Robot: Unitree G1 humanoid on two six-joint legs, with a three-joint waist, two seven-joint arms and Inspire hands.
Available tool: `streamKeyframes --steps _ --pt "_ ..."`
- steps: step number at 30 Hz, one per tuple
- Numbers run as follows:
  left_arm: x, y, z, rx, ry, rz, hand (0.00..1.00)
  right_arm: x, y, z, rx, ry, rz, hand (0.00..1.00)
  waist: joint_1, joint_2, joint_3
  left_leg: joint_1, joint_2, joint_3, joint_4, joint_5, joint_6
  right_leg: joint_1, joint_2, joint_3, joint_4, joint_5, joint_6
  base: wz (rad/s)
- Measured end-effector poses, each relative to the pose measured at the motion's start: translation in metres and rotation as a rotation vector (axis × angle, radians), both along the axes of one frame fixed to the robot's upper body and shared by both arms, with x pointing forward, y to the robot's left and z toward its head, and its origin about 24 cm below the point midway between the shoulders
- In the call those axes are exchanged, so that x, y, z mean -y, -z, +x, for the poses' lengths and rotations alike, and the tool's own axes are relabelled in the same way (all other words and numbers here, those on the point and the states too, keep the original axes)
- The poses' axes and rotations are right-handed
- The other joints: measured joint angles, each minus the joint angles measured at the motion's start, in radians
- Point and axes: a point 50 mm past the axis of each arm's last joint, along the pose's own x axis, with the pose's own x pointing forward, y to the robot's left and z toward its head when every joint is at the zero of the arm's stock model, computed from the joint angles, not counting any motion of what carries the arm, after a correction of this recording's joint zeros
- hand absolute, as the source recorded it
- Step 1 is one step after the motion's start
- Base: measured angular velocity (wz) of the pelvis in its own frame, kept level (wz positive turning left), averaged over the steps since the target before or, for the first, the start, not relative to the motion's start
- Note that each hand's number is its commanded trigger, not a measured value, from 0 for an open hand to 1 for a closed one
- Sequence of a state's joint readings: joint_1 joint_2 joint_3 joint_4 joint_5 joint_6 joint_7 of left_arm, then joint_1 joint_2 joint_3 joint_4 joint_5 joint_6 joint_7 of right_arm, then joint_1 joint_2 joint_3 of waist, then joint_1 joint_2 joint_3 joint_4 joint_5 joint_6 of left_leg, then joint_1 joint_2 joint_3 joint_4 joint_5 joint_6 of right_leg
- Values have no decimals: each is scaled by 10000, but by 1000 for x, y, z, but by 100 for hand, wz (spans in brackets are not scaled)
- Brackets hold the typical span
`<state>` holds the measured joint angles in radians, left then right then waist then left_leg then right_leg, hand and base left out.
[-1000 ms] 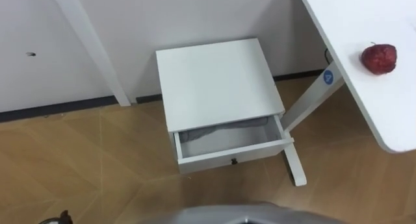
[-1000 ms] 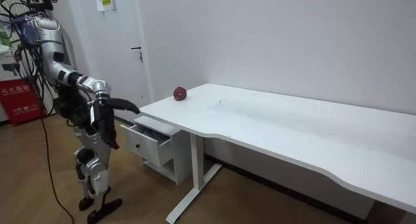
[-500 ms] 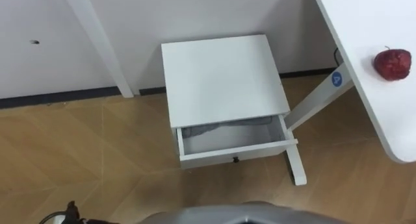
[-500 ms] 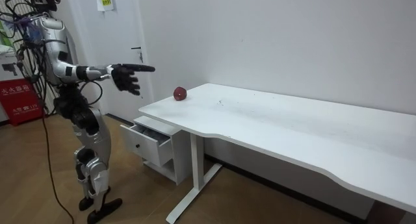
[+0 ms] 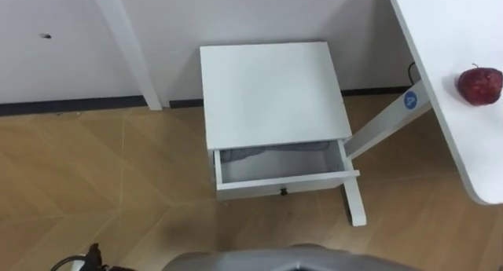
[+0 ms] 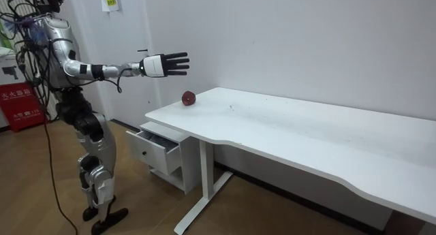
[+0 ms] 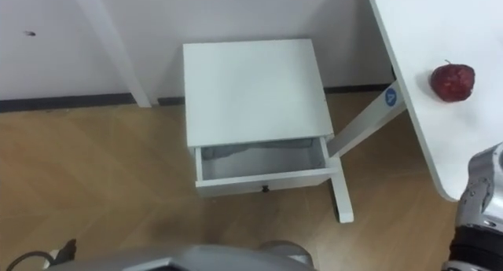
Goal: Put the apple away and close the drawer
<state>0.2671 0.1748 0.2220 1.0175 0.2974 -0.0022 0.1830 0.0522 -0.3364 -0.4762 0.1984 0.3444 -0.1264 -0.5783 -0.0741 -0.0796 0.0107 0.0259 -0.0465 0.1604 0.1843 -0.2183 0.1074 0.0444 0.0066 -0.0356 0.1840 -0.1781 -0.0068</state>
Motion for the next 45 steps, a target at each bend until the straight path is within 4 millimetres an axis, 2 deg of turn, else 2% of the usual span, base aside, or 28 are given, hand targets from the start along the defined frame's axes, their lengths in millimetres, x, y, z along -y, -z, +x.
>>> streamKeyframes --steps 5,15,22,37,42,45 --pt "-1 0 -1 -63 -27 40 0 -10 7 13 -968 -1430 -347 0 93 -3 0 109 -6 6 2 -1 1 82 -21 -79 -3 0 1 -1" --pt "-2 0 -6 -345 -146 128 0 -12 32 15 -2486 -2647 5 0 214 -27 -17 104 0 -45 -14 1 0 99 -52 -502 -6 1 1 1" --pt "-3 0 -5 -463 -77 220 0 -8 51 8 -3847 -2760 -84 0 223 -141 -110 132 -3 -48 -2 2 1 117 -62 -527 -42 0 1 0" --pt "-5 -2 0 -274 -1 216 0 -9 62 7 -4327 -3609 368 0 179 -180 -94 165 -4 -40 15 9 -11 248 -80 -748 -136 9 -12 0" --pt "-5 -2 0 -313 123 206 0 -8 75 1 -4834 -3824 806 0 202 -196 -101 169 -7 -49 5 8 -11 256 -84 -771 -145 9 -12 0" --pt "-6 -2 0 -320 121 210 0 -8 79 -1 -4976 -3877 941 0 213 -156 -79 167 -7 -50 5 8 -11 255 -84 -770 -149 8 -12 0"
